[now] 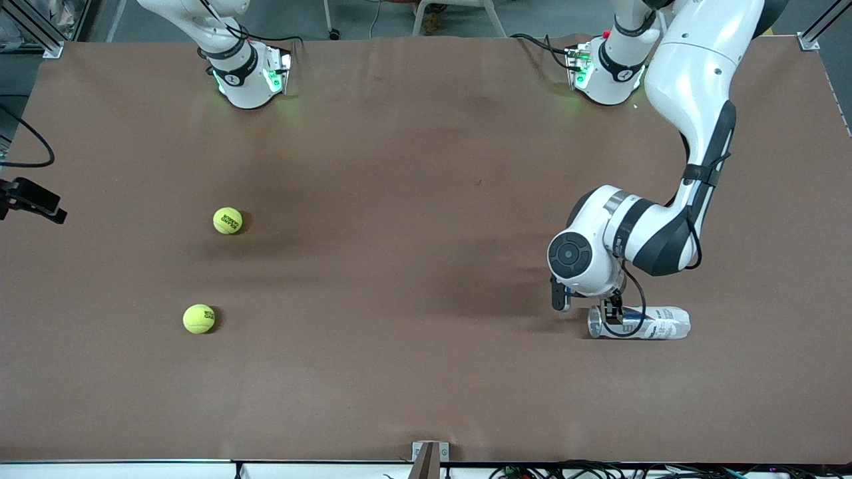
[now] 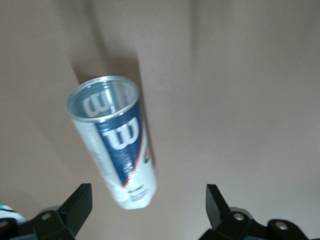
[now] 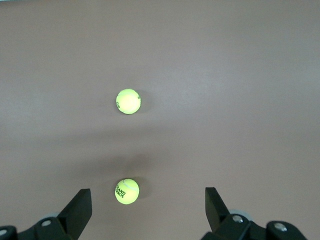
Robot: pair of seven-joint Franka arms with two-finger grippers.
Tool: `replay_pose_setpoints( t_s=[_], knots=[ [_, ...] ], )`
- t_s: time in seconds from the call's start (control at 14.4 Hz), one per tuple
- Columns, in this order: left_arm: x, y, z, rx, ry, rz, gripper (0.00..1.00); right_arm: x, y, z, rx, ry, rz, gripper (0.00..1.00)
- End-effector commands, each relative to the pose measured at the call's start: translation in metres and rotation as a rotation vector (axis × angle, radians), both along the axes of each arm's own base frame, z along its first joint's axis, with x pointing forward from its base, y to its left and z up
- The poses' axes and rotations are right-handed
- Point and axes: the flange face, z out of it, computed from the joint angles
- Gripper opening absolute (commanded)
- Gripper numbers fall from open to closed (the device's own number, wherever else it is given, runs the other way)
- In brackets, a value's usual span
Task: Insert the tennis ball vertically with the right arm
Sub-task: 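Grasp the can with the left gripper while the right gripper reaches a ball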
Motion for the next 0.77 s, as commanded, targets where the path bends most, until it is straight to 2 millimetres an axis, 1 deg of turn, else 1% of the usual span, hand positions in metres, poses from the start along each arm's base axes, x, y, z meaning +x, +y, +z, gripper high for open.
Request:
replay_pose_setpoints(
  t_s=[0.0,0.07,0.21,0.28,0.35,0.42,0.63,0.7],
  knots=[
    [0.014,0.011,0.000,0.010,-0.013,-0.024,1.00,0.001,0.003,-0.002,0.015,0.006,0.004,1.00],
    [0.016,0.014,0.000,0.000,-0.024,-0.010,1.00,0.003,0.006,-0.005,0.016,0.012,0.009,1.00],
    [0.017,0.019,0.000,-0.005,-0.076,0.079,1.00,0.005,0.031,-0.013,0.017,0.032,0.047,1.00],
    [0.018,0.023,0.000,-0.003,-0.099,0.118,1.00,0.005,0.044,-0.021,0.020,0.051,0.066,1.00],
    [0.019,0.031,-0.003,-0.004,-0.109,0.155,1.00,0.004,0.062,-0.033,0.021,0.075,0.097,1.00],
    [0.020,0.035,-0.010,-0.005,-0.114,0.184,1.00,0.004,0.077,-0.041,0.021,0.091,0.119,1.00],
    [0.020,0.037,-0.020,-0.004,-0.113,0.209,1.00,0.004,0.100,-0.065,0.019,0.134,0.119,1.00],
    [0.019,0.036,-0.023,-0.002,-0.108,0.206,1.00,0.003,0.102,-0.071,0.021,0.149,0.116,1.00]
  ],
)
